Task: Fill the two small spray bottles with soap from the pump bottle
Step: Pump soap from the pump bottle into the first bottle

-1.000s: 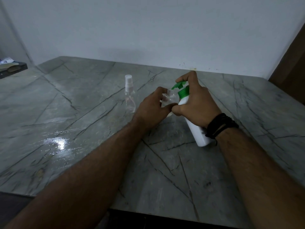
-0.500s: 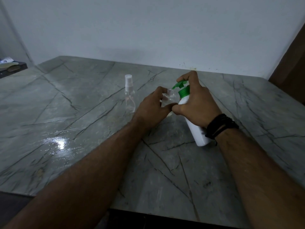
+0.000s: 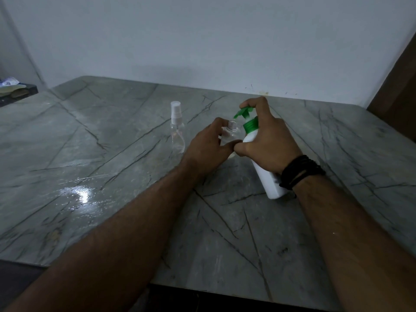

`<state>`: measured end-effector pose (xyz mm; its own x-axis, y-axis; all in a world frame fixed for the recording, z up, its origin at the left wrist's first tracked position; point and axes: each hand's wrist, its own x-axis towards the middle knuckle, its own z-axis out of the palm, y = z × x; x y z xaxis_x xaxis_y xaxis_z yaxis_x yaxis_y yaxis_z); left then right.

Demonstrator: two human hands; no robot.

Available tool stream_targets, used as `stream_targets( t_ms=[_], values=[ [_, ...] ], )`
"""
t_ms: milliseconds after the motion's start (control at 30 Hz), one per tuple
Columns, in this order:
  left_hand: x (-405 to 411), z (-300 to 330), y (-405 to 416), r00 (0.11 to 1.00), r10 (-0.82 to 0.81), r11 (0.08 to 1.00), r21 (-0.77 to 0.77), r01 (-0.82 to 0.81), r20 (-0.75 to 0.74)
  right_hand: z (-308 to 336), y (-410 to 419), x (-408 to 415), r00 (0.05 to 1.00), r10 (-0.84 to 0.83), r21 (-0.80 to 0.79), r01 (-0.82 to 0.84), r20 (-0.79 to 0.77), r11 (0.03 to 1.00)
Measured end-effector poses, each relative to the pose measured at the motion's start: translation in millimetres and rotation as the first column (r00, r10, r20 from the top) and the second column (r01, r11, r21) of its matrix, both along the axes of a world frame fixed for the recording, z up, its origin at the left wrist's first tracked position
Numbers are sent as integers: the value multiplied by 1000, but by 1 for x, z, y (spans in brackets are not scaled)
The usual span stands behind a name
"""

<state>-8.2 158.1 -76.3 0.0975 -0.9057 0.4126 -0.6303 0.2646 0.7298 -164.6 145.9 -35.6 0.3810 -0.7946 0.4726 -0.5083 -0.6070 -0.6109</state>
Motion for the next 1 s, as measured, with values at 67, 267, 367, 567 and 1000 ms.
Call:
stream_targets(
  t_ms=[67, 267, 367, 567, 1000],
  values=[
    [0, 0, 0, 1000, -4, 1000, -4, 4, -4, 1, 0, 1, 1000, 0, 9, 0, 5, 1000],
    [0, 0, -1, 1000, -6, 1000, -6, 6, 11, 0, -1, 0, 1000, 3, 12, -3, -5, 1000],
    [0, 0, 0, 1000, 0, 1000, -7, 0, 2, 0, -1, 0, 1000, 7, 11, -7, -7, 1000],
    [0, 0, 0, 1000, 2, 1000, -8, -2, 11, 1, -1, 0, 1000, 17, 17, -17, 4, 1000],
    [-1, 2, 1, 1000, 3, 1000, -8, -3, 6, 1, -1, -1, 999, 16, 12, -16, 31, 1000]
  ],
)
